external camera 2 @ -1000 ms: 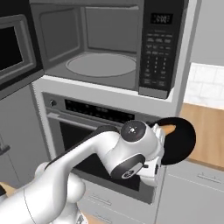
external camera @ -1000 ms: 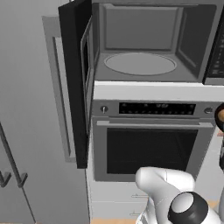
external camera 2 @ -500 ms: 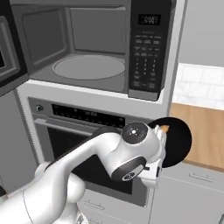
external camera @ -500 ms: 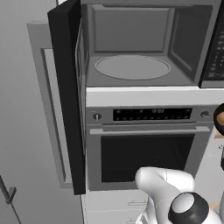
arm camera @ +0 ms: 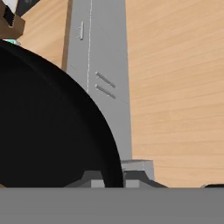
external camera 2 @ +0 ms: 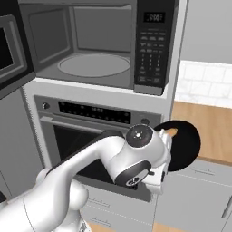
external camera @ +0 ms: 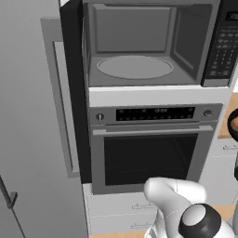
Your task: Pick the squash from the sink and place it in the bowl. Then pick the bowl and place it in the microwave. Then close the microwave door and press the start button.
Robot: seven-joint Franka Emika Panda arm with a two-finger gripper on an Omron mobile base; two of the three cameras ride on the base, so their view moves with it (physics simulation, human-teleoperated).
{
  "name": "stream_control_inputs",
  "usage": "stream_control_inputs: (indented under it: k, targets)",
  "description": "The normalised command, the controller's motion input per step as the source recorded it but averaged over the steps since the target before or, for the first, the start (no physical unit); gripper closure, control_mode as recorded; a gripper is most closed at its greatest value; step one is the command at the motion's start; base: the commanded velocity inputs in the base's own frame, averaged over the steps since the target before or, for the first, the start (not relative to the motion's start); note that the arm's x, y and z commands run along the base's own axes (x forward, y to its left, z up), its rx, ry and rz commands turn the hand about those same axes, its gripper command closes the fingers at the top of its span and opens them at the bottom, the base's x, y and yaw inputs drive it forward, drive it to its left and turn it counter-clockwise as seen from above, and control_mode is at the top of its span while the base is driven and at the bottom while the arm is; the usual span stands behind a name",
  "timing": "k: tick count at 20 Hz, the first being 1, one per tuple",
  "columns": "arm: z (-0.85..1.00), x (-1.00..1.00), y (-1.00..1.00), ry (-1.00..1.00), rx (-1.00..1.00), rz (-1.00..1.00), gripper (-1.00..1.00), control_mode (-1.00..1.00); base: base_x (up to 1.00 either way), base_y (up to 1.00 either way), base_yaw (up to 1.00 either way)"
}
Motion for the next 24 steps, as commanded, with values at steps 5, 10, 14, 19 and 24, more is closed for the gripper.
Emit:
stream_control_inputs:
  k: [5,10,14,19,24]
  targets:
    - [0.00,0.00,0.00,0.00,0.00,0.00,1.00,1.00,-0.04,0.03,-0.02]
    - [0.00,0.00,0.00,0.00,0.00,0.00,1.00,1.00,0.00,0.02,0.00]
    - [0.00,0.00,0.00,0.00,0.00,0.00,1.00,1.00,0.00,0.01,0.00]
    - [0.00,0.00,0.00,0.00,0.00,0.00,1.00,1.00,0.00,0.00,0.00]
    - [0.01,-0.31,0.00,-0.04,0.04,0.00,1.00,-1.00,-0.02,0.00,0.00]
